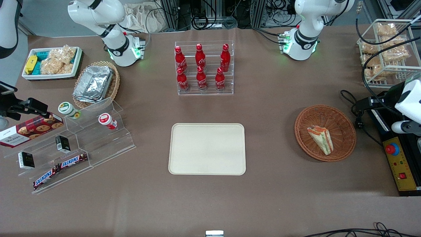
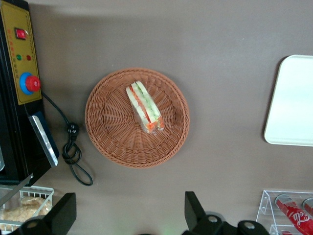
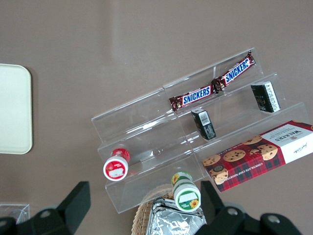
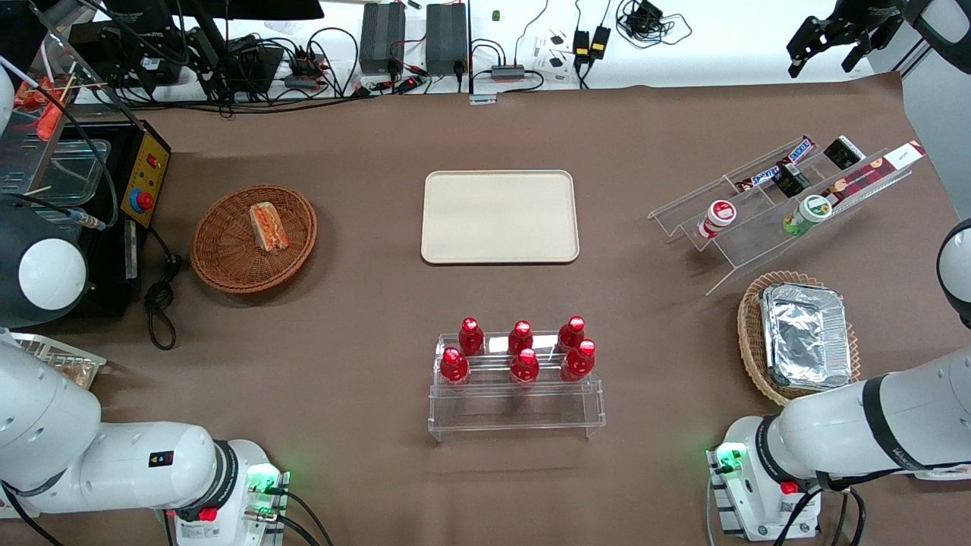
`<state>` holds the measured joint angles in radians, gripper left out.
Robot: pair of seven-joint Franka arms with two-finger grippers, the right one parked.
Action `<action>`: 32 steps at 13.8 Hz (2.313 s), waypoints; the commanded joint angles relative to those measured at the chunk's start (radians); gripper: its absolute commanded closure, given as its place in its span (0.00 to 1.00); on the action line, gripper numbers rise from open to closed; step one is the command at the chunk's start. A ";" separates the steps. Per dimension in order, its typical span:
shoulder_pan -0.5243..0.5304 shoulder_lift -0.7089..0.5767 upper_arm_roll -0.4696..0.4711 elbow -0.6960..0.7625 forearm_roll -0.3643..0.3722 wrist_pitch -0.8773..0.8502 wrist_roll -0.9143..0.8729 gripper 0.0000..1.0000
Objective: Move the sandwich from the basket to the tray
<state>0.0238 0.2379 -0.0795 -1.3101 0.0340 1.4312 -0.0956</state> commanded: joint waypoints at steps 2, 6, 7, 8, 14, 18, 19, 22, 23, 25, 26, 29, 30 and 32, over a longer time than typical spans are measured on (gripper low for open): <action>0.027 -0.028 0.001 -0.177 0.004 0.109 0.000 0.01; 0.045 -0.046 0.009 -0.394 0.004 0.349 0.000 0.01; 0.059 -0.039 0.012 -0.429 0.004 0.404 -0.003 0.01; 0.059 -0.029 0.012 -0.460 0.004 0.444 -0.018 0.01; 0.039 0.107 0.007 -0.544 0.006 0.694 -0.338 0.01; 0.035 0.162 0.007 -0.578 0.007 0.816 -0.477 0.01; 0.033 0.164 0.007 -0.595 0.007 0.834 -0.477 0.01; 0.030 0.182 0.007 -0.630 0.055 0.851 -0.481 0.01; 0.030 0.184 0.007 -0.647 0.058 0.860 -0.483 0.01; 0.031 0.186 0.012 -0.681 0.067 0.906 -0.484 0.06; 0.033 0.190 0.012 -0.681 0.078 0.907 -0.484 0.18; 0.031 0.192 0.012 -0.669 0.087 0.907 -0.484 0.65; 0.030 0.190 0.012 -0.667 0.086 0.907 -0.486 0.77; 0.027 0.176 0.004 -0.649 0.087 0.873 -0.484 0.99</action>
<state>0.0592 0.4366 -0.0728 -1.9711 0.1001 2.3278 -0.5604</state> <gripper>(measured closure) 0.551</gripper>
